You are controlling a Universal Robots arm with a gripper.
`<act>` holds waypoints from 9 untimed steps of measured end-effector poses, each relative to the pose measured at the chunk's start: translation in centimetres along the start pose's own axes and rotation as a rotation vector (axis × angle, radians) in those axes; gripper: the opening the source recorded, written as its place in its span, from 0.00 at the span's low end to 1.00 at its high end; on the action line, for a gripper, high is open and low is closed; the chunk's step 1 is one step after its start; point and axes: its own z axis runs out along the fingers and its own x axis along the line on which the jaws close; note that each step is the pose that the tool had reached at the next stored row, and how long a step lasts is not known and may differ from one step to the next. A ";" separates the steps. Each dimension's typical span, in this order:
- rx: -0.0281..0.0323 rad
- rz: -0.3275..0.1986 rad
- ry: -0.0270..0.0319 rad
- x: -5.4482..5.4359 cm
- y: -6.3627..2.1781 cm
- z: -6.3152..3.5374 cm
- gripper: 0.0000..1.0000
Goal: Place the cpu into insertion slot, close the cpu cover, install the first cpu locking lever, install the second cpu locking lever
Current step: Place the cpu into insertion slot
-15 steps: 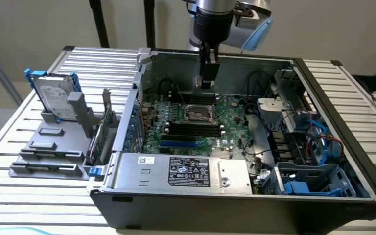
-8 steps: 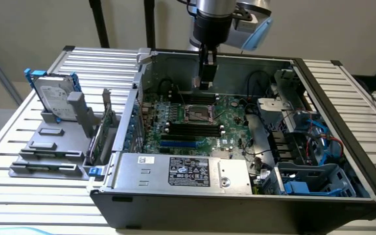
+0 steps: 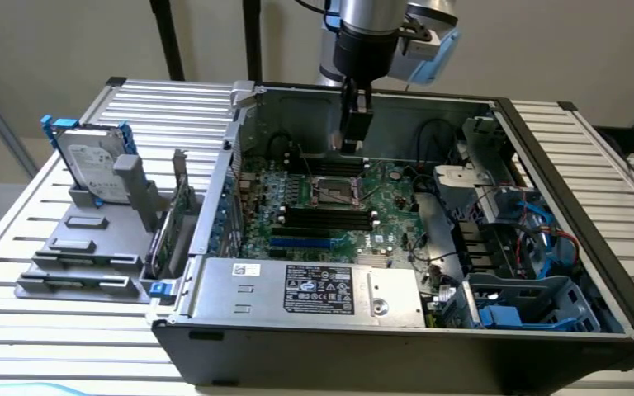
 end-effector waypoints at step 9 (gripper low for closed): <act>0.0000 0.000 -0.0004 0.0 0.04 1.64 0.54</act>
